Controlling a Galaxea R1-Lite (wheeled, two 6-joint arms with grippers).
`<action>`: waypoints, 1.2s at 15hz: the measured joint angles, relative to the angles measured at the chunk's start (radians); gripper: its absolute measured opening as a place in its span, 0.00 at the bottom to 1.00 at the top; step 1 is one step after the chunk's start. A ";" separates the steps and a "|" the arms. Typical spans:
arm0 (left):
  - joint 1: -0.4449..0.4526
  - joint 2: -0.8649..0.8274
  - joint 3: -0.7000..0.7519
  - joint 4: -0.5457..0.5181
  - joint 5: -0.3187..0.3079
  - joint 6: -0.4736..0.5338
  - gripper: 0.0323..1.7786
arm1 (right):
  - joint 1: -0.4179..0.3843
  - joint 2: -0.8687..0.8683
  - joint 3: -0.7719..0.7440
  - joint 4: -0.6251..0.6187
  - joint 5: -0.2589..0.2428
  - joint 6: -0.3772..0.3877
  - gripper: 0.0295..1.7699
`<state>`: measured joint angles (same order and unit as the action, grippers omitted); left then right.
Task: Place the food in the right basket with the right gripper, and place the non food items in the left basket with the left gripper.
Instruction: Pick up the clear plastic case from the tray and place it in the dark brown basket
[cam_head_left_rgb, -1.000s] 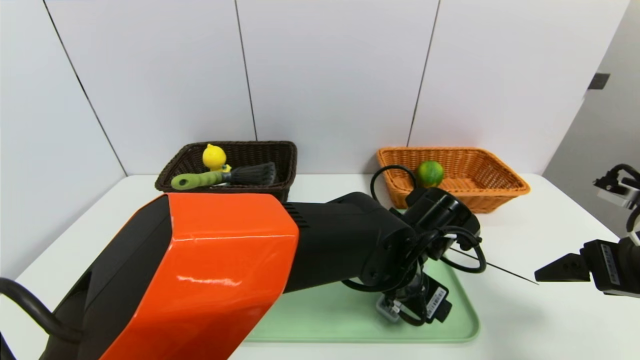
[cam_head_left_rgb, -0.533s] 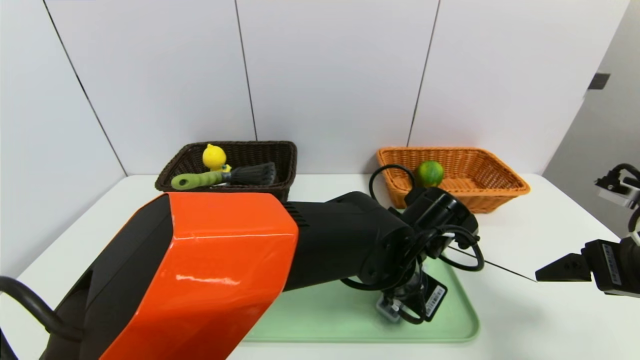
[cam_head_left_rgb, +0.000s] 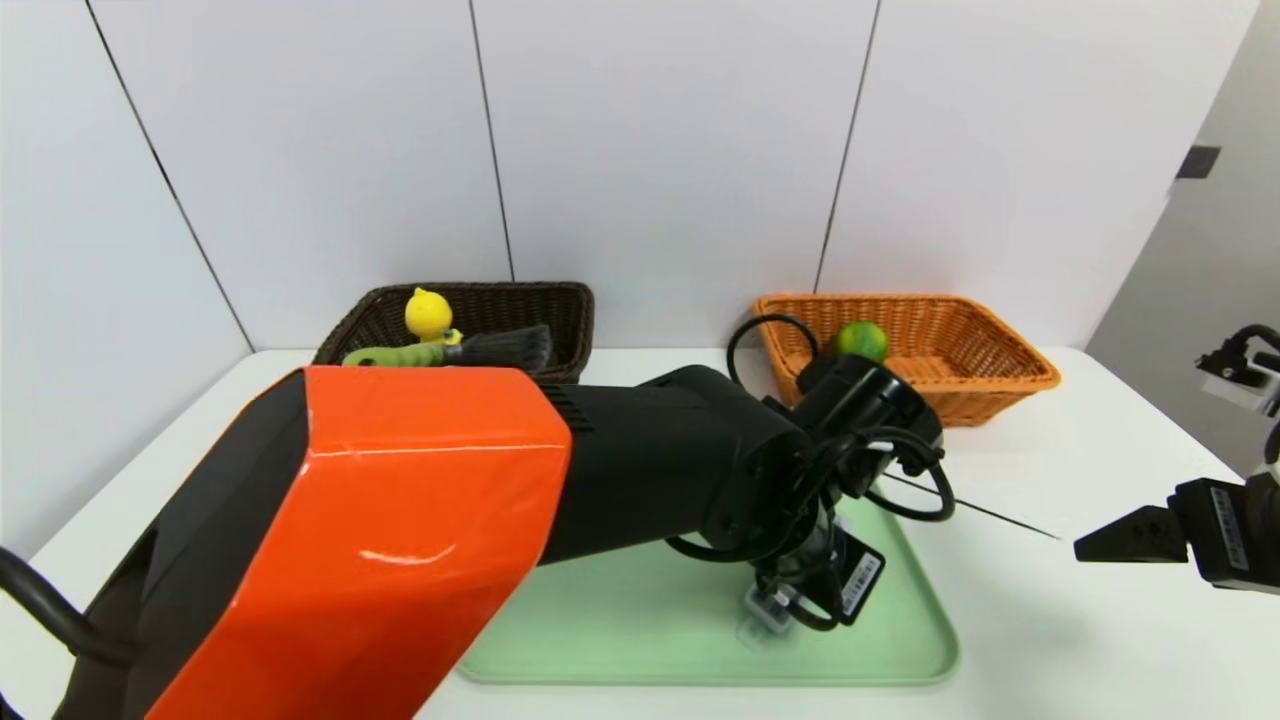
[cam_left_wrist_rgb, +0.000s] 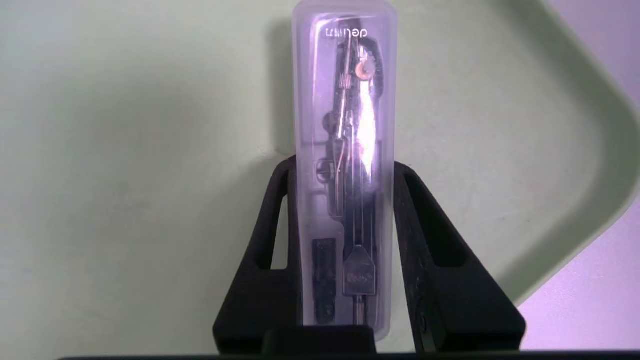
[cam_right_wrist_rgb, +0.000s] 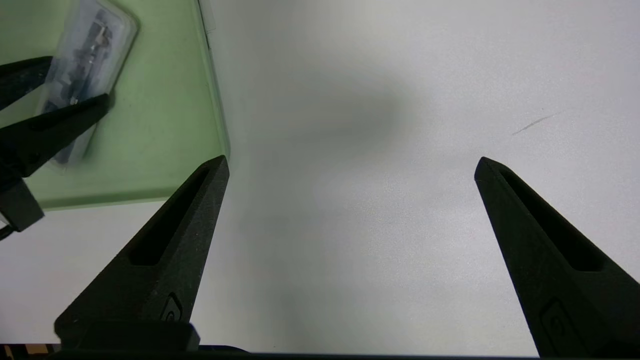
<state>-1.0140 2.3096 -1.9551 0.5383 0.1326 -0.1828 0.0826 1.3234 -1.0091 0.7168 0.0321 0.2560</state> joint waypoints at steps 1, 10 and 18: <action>0.004 -0.012 0.000 0.002 0.000 0.000 0.30 | 0.000 -0.001 0.000 0.000 0.000 0.000 0.96; 0.053 -0.123 -0.001 0.013 0.000 0.000 0.30 | 0.003 -0.014 0.002 0.003 0.000 0.000 0.96; 0.269 -0.305 -0.001 0.063 0.004 0.062 0.30 | 0.003 -0.014 -0.002 0.000 -0.001 0.000 0.96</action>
<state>-0.7451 2.0043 -1.9560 0.6017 0.1370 -0.1211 0.0855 1.3094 -1.0111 0.7172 0.0313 0.2560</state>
